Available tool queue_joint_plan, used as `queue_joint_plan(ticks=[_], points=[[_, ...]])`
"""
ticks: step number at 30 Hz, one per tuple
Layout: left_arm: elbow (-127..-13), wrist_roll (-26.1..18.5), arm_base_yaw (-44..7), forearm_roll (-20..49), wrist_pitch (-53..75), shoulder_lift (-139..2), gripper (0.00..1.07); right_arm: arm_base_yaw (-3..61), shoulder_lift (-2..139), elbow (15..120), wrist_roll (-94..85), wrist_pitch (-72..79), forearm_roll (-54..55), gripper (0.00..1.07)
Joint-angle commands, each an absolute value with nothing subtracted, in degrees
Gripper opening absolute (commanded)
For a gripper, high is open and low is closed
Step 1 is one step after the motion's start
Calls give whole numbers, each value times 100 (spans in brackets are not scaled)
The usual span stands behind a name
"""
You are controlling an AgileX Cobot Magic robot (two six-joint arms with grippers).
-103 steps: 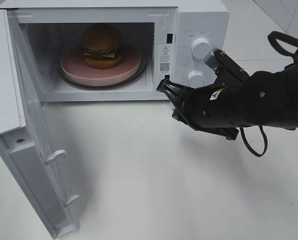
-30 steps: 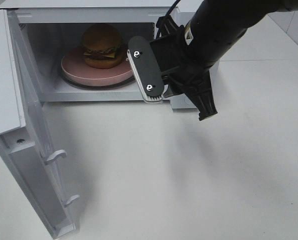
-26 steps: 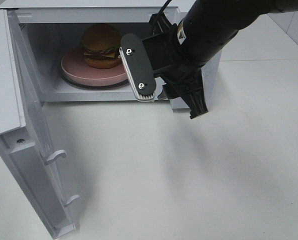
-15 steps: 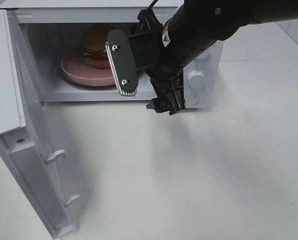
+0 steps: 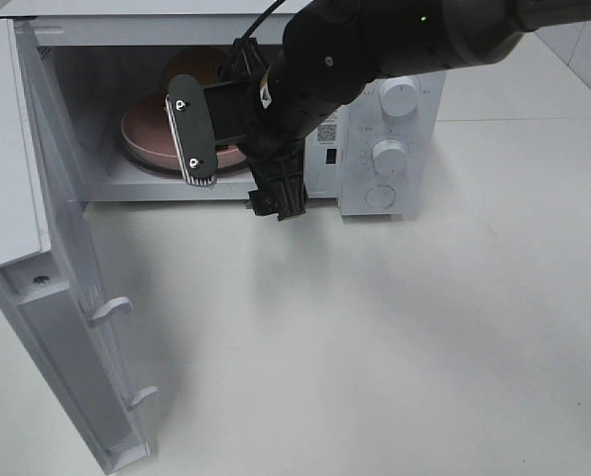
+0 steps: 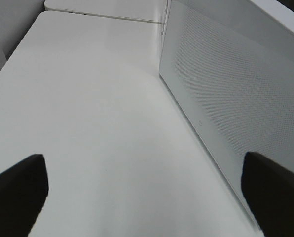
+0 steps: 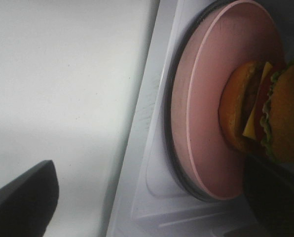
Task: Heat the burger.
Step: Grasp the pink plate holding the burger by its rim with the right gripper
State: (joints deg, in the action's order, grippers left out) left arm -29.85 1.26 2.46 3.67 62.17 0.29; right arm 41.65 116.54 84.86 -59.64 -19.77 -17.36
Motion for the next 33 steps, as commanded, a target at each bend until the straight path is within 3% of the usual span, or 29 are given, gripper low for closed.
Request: queue_joint_plan(ticks=[1,33], points=[[-2968,120,246,367,6136,80,100,4142,11854,8715,-5896,-1919,-1765,95],[-2968,120,246,367,6136,80,100,3736,13751,10955,-5649,-2149,-1570,84]])
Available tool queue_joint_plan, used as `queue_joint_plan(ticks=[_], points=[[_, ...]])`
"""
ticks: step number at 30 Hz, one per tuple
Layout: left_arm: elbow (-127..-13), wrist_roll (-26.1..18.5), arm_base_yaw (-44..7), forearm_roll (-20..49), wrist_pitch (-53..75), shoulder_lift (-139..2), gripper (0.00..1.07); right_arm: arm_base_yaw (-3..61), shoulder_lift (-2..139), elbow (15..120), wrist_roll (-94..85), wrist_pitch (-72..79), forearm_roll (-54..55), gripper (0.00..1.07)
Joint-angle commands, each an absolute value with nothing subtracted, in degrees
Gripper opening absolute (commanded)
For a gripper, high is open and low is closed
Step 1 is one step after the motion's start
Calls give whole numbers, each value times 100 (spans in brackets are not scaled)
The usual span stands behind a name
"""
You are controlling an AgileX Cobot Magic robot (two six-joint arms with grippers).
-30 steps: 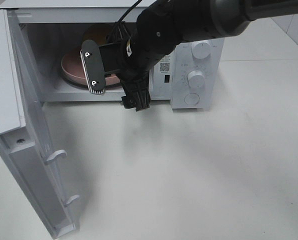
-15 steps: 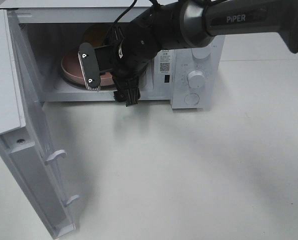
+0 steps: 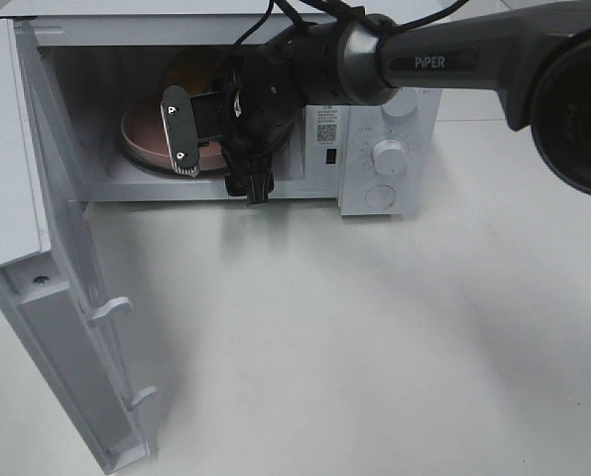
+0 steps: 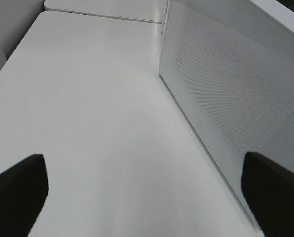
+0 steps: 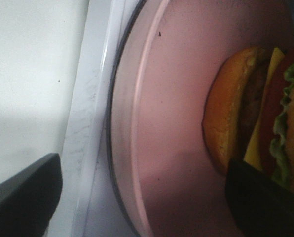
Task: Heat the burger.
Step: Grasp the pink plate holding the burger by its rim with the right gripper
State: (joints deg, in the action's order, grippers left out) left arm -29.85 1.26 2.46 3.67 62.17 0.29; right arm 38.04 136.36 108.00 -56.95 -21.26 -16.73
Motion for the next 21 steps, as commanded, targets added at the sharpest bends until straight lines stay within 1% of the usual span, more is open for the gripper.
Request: queue_joint_plan(ticks=[1,6,7,8,9,10,11,12,13,14,15,16,17,18,19,20,21], points=[[-2968,120,246,367,6136,80,100,3713,13797,11012,-5649,-2149,-1541,84],[-2968,120,246,367,6136,80,100,3678,13900,11144,-5649,-2143,-1444,80],[-2968,120,246,367,6136,80,100,3678,13900,11144,-5649,-2143,-1438,75],[-2968,120,246,367,6136,80,100,3678,13900,11144,-5649,-2143,-1438,75],[-2968,120,246,367,6136,80,100,3678,13900,11144,-5649,-2143,-1381,68],[-2968,120,246,367,6136,80,100,3678,13900,11144,-5649,-2149,-1324,63],[-2968,120,246,367,6136,80,100,3678,13900,11144,-5649,-2149,-1324,63],[-2968,120,246,367,6136,80,100,3678,13900,11144,-5649,-2172,-1295,53],[-2968,120,246,367,6136,80,100,3678,13900,11144,-5649,-2177,-1295,47],[-2968,120,246,367,6136,80,100,3678,13900,11144,-5649,-2177,-1295,47],[-2968,120,246,367,6136,80,100,3690,13900,11144,-5649,-2177,-1295,35],[-2968,120,246,367,6136,80,100,3696,13900,11144,-5649,-2177,-1295,28],[-2968,120,246,367,6136,80,100,3696,13900,11144,-5649,-2177,-1295,28],[-2968,120,246,367,6136,80,100,3696,13894,11144,-5649,-2206,-1278,17],[-2968,120,246,367,6136,80,100,3696,13894,11144,-5649,-2206,-1278,17],[-2968,120,246,367,6136,80,100,3747,13883,11144,-5661,-2286,-1215,5],[-2968,120,246,367,6136,80,100,3764,13877,11144,-5701,-2338,-1186,1]])
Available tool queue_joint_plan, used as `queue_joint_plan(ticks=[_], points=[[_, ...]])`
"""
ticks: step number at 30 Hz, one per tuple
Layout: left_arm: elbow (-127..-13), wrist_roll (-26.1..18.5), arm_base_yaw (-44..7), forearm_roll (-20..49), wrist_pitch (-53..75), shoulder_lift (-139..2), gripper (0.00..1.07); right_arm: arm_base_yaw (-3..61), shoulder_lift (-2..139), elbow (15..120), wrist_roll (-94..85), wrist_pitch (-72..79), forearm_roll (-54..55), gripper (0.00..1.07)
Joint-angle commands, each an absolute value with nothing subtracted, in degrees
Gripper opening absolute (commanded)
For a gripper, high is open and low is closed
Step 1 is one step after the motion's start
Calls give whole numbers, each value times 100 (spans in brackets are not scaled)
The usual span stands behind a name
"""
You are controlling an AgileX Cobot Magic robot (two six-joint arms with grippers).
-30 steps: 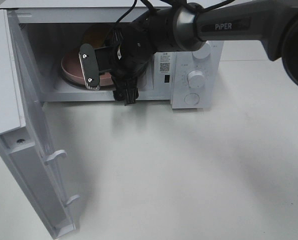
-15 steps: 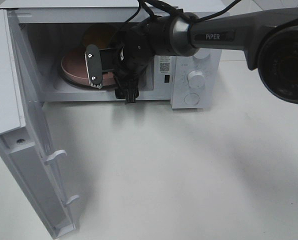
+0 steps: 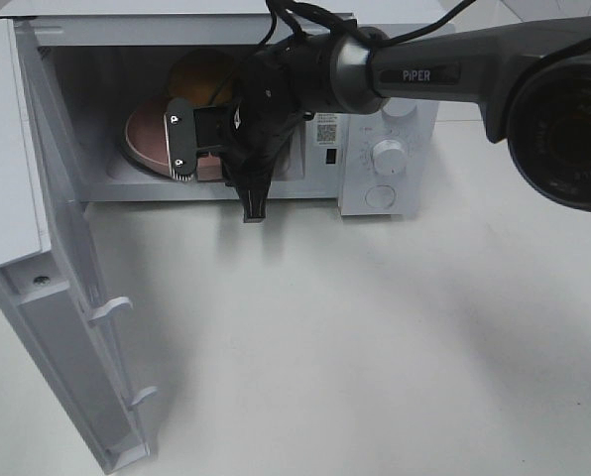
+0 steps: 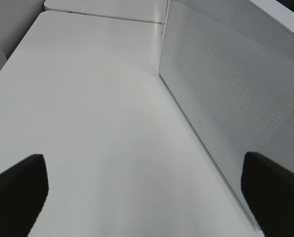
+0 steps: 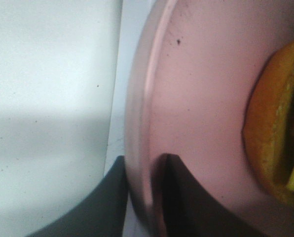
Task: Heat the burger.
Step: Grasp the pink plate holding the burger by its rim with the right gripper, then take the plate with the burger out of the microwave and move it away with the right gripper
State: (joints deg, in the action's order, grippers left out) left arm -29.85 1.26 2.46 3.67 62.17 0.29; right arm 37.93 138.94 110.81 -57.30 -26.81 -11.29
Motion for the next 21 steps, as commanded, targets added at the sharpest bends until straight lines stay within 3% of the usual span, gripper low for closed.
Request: queue_joint_plan(ticks=[1,21], points=[[-2968,120,246,367,6136,80,100,3764,13877,11144,-5701,-2338,-1186,1],[-2968,120,246,367,6136,80,100,4183,13379,11012,-6600,-3077,-1278,0]])
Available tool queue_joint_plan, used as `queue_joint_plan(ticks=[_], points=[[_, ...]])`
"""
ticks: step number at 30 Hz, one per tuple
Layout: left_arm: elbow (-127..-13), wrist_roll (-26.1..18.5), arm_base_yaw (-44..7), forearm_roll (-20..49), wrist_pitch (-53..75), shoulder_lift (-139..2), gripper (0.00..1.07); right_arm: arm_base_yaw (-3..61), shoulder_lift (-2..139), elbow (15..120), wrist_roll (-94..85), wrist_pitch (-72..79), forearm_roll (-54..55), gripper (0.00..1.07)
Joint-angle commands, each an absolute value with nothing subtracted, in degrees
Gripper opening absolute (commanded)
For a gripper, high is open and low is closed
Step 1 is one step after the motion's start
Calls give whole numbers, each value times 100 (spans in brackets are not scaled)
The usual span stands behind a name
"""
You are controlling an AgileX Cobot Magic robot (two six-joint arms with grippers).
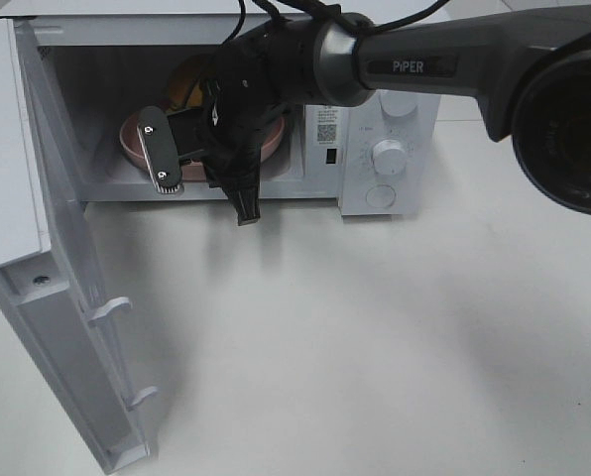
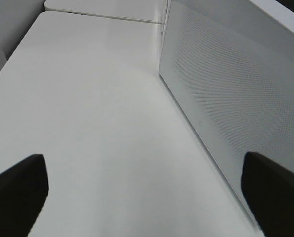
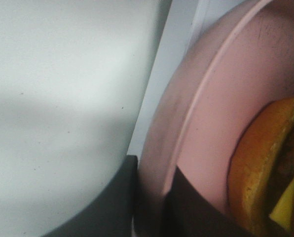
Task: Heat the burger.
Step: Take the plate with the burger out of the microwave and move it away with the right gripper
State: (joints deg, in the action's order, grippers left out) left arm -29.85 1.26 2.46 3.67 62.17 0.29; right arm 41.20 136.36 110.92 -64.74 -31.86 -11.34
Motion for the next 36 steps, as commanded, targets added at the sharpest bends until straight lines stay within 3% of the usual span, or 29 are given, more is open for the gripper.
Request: queue_joint_plan(ticks=[1,36], points=[[-2968,120,246,367,6136,80,100,4211,13293,10909,-6600,-3014,-1301,0],[-2968,120,246,367,6136,80,100,4234,10691,6474,-6165,-401,-2023,0]])
